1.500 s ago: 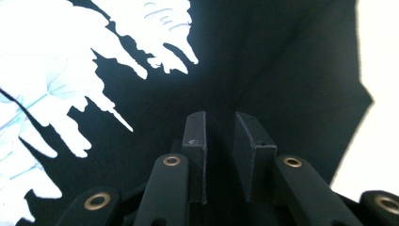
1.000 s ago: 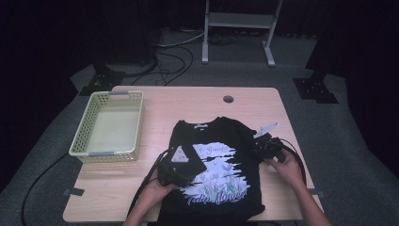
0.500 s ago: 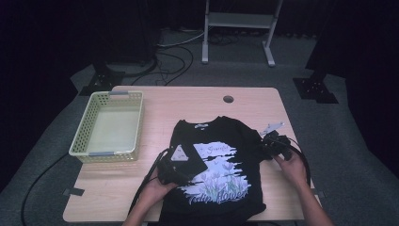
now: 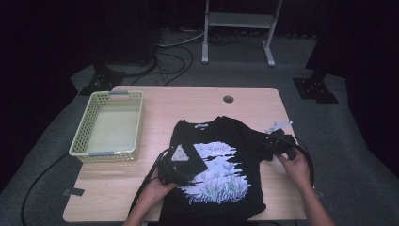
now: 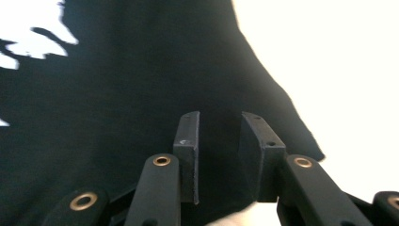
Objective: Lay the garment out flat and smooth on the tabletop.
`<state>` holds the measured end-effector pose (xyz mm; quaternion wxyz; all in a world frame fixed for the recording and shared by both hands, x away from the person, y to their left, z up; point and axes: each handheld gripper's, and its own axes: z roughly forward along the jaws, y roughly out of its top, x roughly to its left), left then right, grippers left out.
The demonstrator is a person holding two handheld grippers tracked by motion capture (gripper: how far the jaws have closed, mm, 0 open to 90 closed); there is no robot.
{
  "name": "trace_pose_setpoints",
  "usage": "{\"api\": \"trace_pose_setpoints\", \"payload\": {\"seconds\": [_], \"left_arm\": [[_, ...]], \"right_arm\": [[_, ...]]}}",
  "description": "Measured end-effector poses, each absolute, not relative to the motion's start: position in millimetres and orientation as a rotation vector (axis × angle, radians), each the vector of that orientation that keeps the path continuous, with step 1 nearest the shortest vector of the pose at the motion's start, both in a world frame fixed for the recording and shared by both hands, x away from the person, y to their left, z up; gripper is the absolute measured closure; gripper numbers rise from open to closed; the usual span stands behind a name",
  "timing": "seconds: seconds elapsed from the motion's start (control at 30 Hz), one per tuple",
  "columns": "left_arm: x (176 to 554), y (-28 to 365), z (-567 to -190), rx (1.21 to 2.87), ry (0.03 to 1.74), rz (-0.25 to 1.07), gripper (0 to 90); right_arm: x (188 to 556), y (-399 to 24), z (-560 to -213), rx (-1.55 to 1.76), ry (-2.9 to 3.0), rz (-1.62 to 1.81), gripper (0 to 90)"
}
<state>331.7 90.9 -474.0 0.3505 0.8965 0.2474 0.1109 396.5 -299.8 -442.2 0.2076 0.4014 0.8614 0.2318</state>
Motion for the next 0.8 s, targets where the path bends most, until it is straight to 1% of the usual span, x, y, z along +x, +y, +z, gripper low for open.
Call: {"api": "trace_pose_setpoints", "payload": {"seconds": [0.2,0.67,0.8], "left_arm": [[331.8,90.9,-473.9,2.322,0.636,0.286,18.4],[328.4,87.6,-471.6,2.309,0.616,0.289,18.4],[325.8,87.2,-468.7,2.301,0.609,0.295,18.4]], "right_arm": [[382.4,-284.8,-440.0,1.057,2.458,0.759,61.7],[342.0,-254.2,-454.5,0.982,2.570,0.848,46.4],[328.7,-244.8,-458.4,0.955,2.600,0.876,43.7]]}}
